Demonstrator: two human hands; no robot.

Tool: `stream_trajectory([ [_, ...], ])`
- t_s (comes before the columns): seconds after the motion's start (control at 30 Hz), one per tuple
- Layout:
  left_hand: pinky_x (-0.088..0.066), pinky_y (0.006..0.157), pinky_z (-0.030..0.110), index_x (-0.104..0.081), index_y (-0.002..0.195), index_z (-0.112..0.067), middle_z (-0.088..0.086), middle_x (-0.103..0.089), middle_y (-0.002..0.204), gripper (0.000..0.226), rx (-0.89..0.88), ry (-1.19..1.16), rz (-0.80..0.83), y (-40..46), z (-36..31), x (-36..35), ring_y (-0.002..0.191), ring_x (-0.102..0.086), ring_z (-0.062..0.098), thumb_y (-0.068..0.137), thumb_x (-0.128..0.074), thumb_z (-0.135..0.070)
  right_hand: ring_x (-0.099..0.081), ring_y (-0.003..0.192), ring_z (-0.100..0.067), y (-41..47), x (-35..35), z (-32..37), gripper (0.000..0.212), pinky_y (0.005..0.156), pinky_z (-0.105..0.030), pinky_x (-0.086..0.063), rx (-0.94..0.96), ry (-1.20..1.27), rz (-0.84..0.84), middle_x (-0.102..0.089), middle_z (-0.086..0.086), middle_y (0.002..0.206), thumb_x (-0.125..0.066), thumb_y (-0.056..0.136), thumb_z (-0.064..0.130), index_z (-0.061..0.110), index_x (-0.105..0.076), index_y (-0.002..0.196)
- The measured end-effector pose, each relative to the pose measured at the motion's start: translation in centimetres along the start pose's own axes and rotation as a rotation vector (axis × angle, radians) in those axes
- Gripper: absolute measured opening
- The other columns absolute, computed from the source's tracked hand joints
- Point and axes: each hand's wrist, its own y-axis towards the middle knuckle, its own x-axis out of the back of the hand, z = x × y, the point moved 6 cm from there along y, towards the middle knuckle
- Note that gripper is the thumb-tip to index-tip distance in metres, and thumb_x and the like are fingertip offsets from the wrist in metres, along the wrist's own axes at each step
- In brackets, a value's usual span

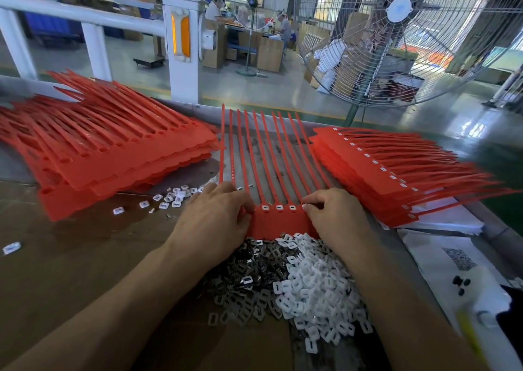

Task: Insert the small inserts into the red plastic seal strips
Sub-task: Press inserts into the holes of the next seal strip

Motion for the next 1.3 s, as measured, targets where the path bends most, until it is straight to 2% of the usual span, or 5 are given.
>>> stream_trajectory([
  [0.27,-0.041,0.105,0.041,-0.066,0.118,-0.036,-0.012,-0.056,0.119,0.023,-0.006,-0.004,-0.004,-0.1,-0.1,0.1,0.119,-0.047,0.013,0.097,-0.055,-0.035,-0.067,0.108,-0.023,-0.7,0.3,0.1,0.025,0.096,-0.044,-0.054,0.007,-0.029,0.008,-0.074,-0.003,0.115,-0.062,0.1,0.021,0.012,-0.074,0.12],
  [0.8,-0.043,0.103,0.042,-0.067,0.116,-0.035,-0.011,-0.056,0.116,0.022,-0.008,-0.016,-0.007,0.0,-0.1,0.0,0.117,-0.048,0.014,0.097,-0.056,-0.035,-0.065,0.109,-0.015,-1.3,0.4,0.6,0.032,0.092,-0.03,-0.052,0.069,-0.157,0.074,-0.069,0.002,0.124,-0.056,0.098,0.015,0.025,-0.078,0.119],
  [0.97,-0.043,0.103,0.042,-0.067,0.116,-0.035,-0.012,-0.056,0.116,0.021,-0.003,-0.013,-0.006,0.0,-0.1,0.1,0.116,-0.048,0.014,0.097,-0.056,-0.035,-0.054,0.066,0.007,-0.6,0.6,0.4,0.033,0.061,-0.013,-0.04,0.066,-0.124,0.102,-0.075,0.006,0.121,-0.055,0.097,0.015,0.027,-0.079,0.116],
  [1.1,-0.042,0.104,0.041,-0.067,0.116,-0.036,-0.012,-0.056,0.117,0.021,-0.003,-0.019,-0.009,-0.1,-0.1,0.2,0.118,-0.048,0.014,0.097,-0.056,-0.035,-0.064,0.108,-0.004,-1.1,0.4,-0.2,0.034,0.093,-0.027,-0.052,0.061,-0.073,0.172,-0.07,0.011,0.128,-0.056,0.099,0.02,0.032,-0.076,0.123],
  [1.3,-0.042,0.103,0.042,-0.068,0.114,-0.035,-0.011,-0.057,0.115,0.021,-0.008,-0.015,-0.013,0.0,0.1,0.0,0.118,-0.049,0.016,0.095,-0.057,-0.034,-0.067,0.085,0.008,-1.0,1.5,-1.7,0.009,0.077,-0.023,-0.048,0.046,0.199,0.387,-0.074,0.023,0.092,-0.078,0.091,0.033,0.042,-0.078,0.093],
])
